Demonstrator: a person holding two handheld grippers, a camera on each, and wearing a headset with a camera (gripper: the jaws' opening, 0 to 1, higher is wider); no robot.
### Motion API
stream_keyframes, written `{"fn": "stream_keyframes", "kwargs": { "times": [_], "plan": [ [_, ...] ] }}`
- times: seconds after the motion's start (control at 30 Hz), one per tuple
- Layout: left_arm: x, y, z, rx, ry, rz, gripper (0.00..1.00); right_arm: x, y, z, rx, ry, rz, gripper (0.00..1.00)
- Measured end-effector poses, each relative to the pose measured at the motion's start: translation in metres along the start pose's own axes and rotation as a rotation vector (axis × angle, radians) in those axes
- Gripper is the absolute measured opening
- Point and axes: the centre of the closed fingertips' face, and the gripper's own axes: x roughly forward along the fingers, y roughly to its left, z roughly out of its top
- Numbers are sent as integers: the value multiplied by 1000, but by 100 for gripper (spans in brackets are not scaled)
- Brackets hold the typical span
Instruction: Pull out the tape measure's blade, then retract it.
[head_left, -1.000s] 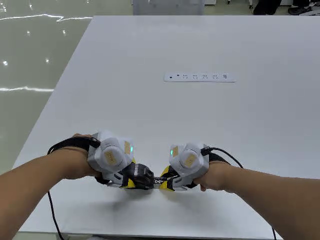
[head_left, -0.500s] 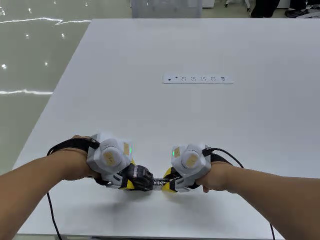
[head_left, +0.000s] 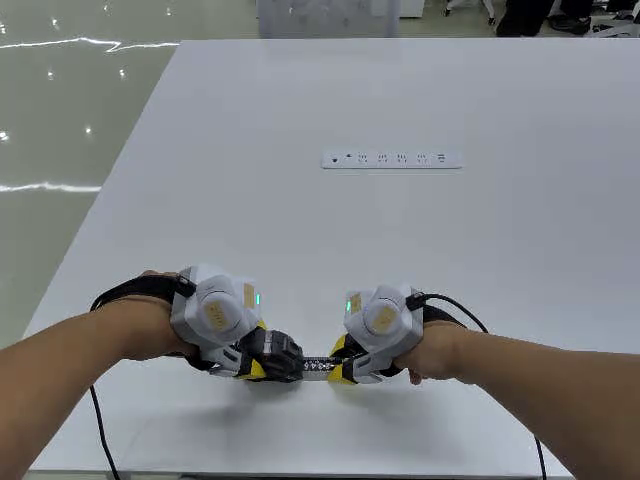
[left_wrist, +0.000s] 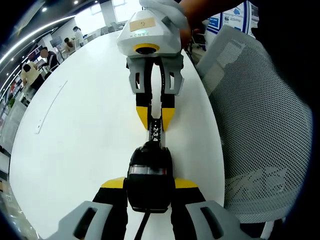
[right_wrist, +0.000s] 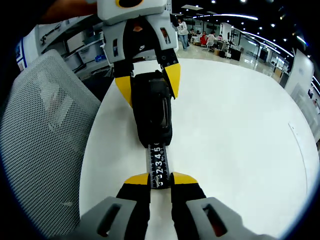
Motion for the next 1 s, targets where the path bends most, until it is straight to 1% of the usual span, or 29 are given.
{"fn": "stream_keyframes", "kwargs": {
  "times": [0.47, 0.73, 1.0],
  "plan": [
    [0, 0, 1, 3, -8, 3, 29, -8, -2, -10, -2, 17, -10, 13],
    [0, 0, 1, 1, -14, 5, 29, -13, -5, -17, 14, 22, -16, 13],
    [0, 0, 1, 1, -13, 4, 29, -18, -3, -22, 10, 30, -24, 13]
  ]
}}
